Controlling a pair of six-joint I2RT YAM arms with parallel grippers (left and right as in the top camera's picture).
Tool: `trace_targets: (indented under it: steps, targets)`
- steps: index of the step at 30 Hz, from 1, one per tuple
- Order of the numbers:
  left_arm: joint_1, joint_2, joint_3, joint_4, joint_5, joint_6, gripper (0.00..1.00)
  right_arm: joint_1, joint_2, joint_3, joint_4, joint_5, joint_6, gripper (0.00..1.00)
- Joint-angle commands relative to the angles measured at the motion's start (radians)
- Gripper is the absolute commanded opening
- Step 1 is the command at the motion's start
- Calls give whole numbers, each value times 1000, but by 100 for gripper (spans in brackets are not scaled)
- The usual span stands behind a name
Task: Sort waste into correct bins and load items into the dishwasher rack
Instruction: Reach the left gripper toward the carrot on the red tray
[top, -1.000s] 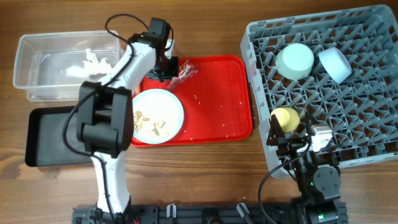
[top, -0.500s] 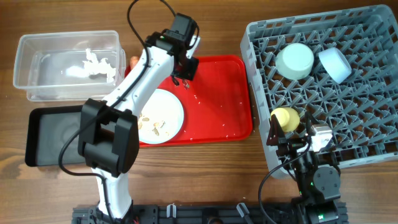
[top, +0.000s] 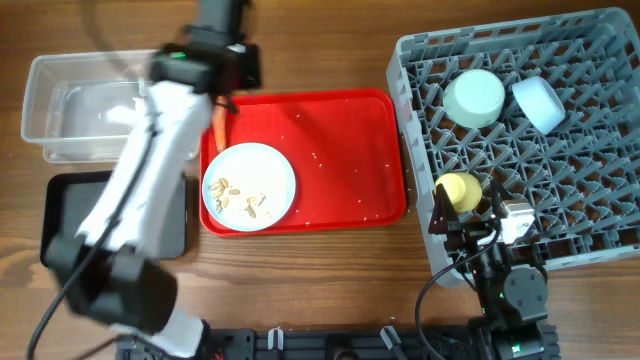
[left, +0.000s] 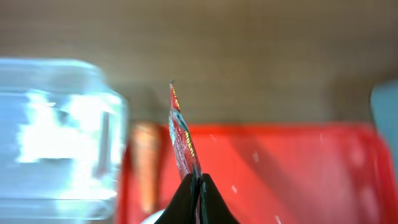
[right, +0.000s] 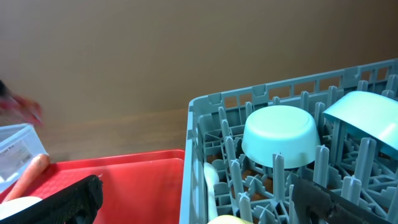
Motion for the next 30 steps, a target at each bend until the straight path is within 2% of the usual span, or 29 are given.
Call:
trace_targets:
  steps: [1,7,8,9,10,12,16,18,20,22,25,30]
  targets:
    - [114,-42,-1,0,-21,-34,4,-6,-2,-1,5,-2,8,100]
    - [307,73,-6,37,-11,-84,4,-6,-2,-1,5,-2,8,100]
    - [323,94,-6,47,6,-84,12,-6,-2,-1,5,-2,7,100]
    - [339,115,-6,50,44,-81,43,-6,-2,-1,5,-2,7,100]
    - [346,122,-5,47,81,-76,59,-6,-2,-1,5,-2,8,100]
    - [349,119,-3,34,140,-77,67,-6,-2,-1,5,-2,7,100]
    - [308,72,1,24,289,-78,69,-6,-2,-1,5,-2,7,100]
    - [252,50,1,-13,305,-76,66,-6,-2,-1,5,-2,7,100]
    - [189,49,0,-62,236,-76,64,-6,-2,-1,5,-2,7,100]
    - [136,63,-13,-80,145,-77,58,-6,-2,-1,5,-2,8,100]
    - [72,98,-64,-64,10,-78,57,-6,-2,-1,5,-2,7,100]
    - [56,178,-138,12,-16,-106,59,-6,-2,-1,5,-2,7,100]
